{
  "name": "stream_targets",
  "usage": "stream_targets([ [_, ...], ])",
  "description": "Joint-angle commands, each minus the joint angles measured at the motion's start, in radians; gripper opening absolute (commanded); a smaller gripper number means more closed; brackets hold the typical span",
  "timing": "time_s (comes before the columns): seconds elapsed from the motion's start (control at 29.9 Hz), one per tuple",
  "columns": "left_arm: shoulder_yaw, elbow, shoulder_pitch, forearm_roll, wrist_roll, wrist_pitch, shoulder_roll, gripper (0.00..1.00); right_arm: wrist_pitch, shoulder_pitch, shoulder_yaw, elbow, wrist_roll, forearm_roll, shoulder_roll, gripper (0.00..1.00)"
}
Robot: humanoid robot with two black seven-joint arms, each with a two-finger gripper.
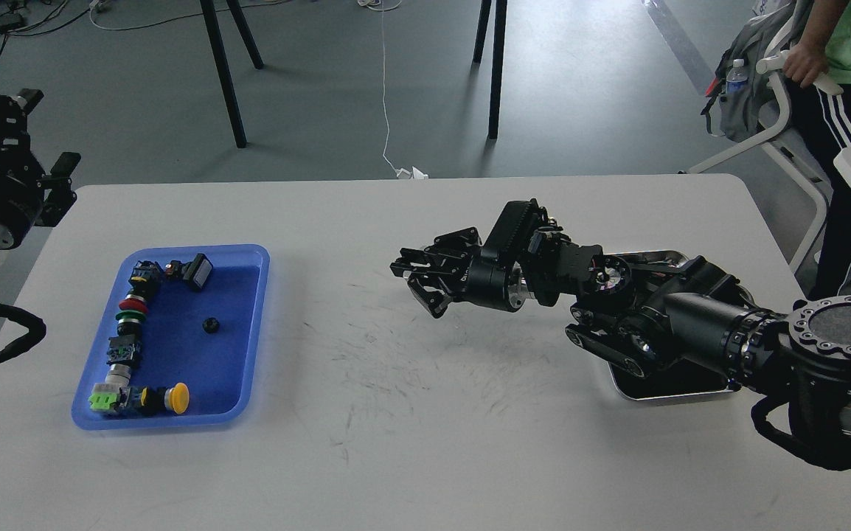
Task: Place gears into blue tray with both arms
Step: 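Lift the gear and carry it with the right gripper toward the table center, then lower the right gripper and open it to drop the gear on the table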
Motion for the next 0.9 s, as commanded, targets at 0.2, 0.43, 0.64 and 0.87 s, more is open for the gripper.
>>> stream_targets([
  [0.2,-0.003,-0.035,0.0,0.0,0.0,0.003,0.032,0.99,-0.032,-0.017,-0.04,0.013,0.005,-0.005,0.0,0.01],
  [0.43,-0.006,-0.037,0.0,-0.002,0.0,0.002,0.037,0.98,-0.032,-0.02,-0.04,0.029,0.005,-0.011,0.0,0.02],
  [0.64,-0.006,-0.038,0.0,-0.002,0.0,0.003,0.043,0.98,-0.026,-0.022,-0.04,0.029,0.005,-0.011,0.0,0.23],
  [0.87,-0.006,-0.038,0.0,0.0,0.0,0.003,0.049,0.99,-0.028,-0.026,-0.039,0.027,0.005,-0.008,0.0,0.45],
])
